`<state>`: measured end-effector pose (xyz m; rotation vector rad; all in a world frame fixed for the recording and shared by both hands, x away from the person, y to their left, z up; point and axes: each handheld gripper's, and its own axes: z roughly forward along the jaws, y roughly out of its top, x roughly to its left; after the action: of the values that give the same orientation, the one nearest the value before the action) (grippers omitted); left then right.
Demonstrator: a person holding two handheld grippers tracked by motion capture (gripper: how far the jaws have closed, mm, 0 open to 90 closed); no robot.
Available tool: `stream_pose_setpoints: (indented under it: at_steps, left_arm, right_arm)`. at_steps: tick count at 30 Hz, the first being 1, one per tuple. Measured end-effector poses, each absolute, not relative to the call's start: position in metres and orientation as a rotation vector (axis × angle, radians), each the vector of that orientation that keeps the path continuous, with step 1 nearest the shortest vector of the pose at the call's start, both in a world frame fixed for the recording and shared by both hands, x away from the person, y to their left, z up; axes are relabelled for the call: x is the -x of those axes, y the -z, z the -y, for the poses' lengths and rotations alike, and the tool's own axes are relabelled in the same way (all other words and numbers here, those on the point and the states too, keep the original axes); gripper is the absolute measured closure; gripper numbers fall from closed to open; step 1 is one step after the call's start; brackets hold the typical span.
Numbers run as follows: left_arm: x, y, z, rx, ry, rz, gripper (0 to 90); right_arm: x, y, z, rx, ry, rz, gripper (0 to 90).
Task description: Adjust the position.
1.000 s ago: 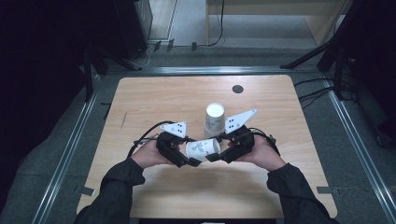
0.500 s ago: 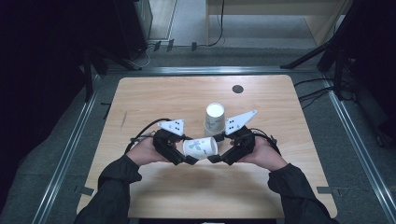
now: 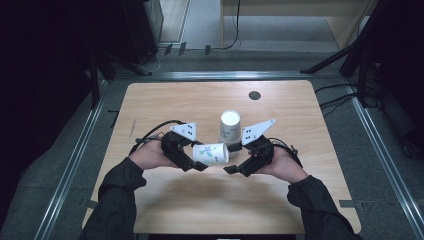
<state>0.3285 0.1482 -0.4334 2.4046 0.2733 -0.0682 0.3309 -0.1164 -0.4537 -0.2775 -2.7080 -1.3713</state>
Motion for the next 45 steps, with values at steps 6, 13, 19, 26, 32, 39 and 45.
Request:
stream_pose_setpoints:
  at_steps: [6, 13, 19, 26, 32, 39, 45]
  left_arm:
    - [-0.328, 0.435, -0.14, -2.471, 0.055, -0.248, 26.7]
    - [-0.326, 0.443, -0.125, -2.544, 0.098, -0.251, 26.3]
    - [-0.327, 0.447, -0.117, -2.556, 0.152, -0.275, 26.2]
    - [-0.326, 0.446, -0.117, -2.544, 0.137, -0.257, 26.0]
    - [-0.326, 0.447, -0.118, -2.525, 0.141, -0.249, 22.2]
    - [-0.327, 0.447, -0.125, -2.486, 0.13, -0.273, 17.0]
    - [-0.327, 0.445, -0.135, -2.408, 0.097, -0.293, 16.6]
  right_arm:
    - [-0.33, 0.455, 0.114, 0.267, 1.371, 2.703, 24.6]
    - [-0.33, 0.457, 0.108, 0.25, 1.353, 2.717, 24.9]
    - [-0.328, 0.461, 0.101, 0.22, 1.307, 2.72, 29.1]
    - [-0.326, 0.461, 0.098, 0.18, 1.285, 2.734, 35.1]
    - [-0.326, 0.459, 0.099, 0.177, 1.287, 2.734, 35.1]
    - [-0.328, 0.455, 0.106, 0.198, 1.322, 2.725, 34.9]
    - [-0.33, 0.451, 0.112, 0.208, 1.359, 2.722, 34.5]
